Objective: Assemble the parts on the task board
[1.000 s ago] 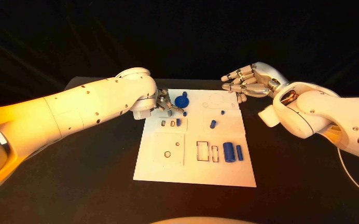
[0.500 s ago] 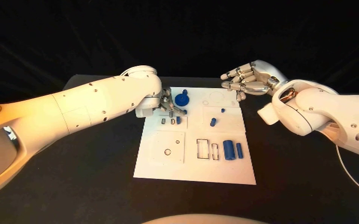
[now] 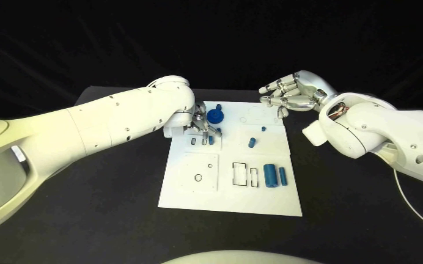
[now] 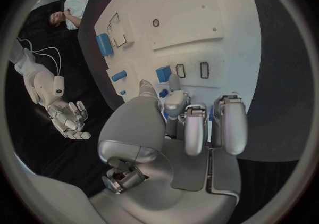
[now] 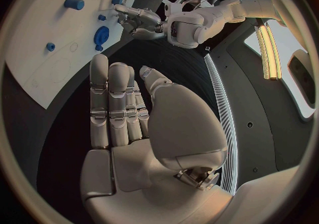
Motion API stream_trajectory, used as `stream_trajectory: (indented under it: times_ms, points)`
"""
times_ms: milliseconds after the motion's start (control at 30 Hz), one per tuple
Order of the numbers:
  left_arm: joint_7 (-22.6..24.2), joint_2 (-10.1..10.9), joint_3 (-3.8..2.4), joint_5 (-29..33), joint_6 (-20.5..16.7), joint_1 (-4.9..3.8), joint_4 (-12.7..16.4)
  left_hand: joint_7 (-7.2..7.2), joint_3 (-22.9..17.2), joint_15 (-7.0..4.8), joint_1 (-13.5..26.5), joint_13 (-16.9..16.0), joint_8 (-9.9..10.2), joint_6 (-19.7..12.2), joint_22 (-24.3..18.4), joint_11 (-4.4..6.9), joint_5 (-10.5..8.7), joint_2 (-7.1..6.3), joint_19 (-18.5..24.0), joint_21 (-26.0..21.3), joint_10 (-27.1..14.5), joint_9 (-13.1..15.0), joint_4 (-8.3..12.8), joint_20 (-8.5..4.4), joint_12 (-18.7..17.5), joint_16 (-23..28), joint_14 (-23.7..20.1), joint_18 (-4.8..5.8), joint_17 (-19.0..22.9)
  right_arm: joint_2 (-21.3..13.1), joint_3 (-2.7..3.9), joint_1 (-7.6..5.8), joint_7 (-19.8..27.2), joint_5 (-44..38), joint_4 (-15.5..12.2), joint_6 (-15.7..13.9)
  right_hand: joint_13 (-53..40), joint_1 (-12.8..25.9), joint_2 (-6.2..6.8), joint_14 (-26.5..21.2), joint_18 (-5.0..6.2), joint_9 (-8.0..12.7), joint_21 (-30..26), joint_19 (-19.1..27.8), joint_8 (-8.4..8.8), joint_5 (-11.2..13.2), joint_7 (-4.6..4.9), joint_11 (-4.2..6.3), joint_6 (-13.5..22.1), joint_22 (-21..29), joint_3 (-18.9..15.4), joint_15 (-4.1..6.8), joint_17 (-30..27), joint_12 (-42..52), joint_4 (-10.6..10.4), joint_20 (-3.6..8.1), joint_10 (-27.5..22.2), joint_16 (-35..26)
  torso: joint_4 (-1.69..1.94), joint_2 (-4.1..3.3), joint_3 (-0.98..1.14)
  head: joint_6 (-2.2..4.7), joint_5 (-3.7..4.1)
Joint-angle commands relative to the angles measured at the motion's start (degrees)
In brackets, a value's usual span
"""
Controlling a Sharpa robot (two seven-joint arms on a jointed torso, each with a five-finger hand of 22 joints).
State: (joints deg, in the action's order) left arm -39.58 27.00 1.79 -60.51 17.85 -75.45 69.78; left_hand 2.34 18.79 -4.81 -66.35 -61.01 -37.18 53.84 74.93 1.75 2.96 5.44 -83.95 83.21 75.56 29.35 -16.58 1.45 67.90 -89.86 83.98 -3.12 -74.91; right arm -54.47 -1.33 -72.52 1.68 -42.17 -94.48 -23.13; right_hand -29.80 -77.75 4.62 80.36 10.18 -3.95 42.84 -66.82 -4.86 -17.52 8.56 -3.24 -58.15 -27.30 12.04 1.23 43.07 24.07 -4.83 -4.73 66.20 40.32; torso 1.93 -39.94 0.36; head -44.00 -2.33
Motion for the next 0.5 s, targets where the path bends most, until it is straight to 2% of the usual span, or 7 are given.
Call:
stream_trajectory:
  times_ms: [33,500]
  points:
    - [0.04,-0.27,0.01,1.08,1.72,-0.03,-0.16,0.08,-0.14,-0.14,-0.15,0.06,-0.37,-0.49,3.42,-0.20,-0.12,0.45,-0.51,0.00,-0.18,0.10,0.37,-0.10,-0.30,-0.14,6.02,0.46,-15.09,0.18,-0.02,0.05,-0.20,-0.60,0.10,1.18,0.10,0.14,0.52,0.24,0.35,0.08,-0.29,-0.41,0.31,-0.19,-0.04,-0.08,0.33,0.12,0.31,-0.06,-0.11,-0.36,-0.01,0.03,0.29,-0.41,-0.05,-0.02,0.03,-0.03,-0.07]
    - [-0.21,-0.91,0.25,2.21,2.58,0.12,-1.23,0.23,-0.59,-0.01,-1.30,0.15,-0.48,-1.05,3.25,-0.34,-0.07,0.78,-0.43,-0.13,-0.37,0.86,0.67,0.04,-0.39,-0.14,6.02,0.42,-15.09,0.16,-0.06,0.10,-0.30,-0.76,0.31,1.45,0.20,0.14,0.52,0.23,0.35,0.08,-0.38,-0.46,0.35,-0.41,-0.04,-0.07,0.40,0.18,0.42,-0.06,-0.13,-0.40,0.02,0.02,0.28,-0.55,-0.02,-0.04,0.02,-0.26,0.00]
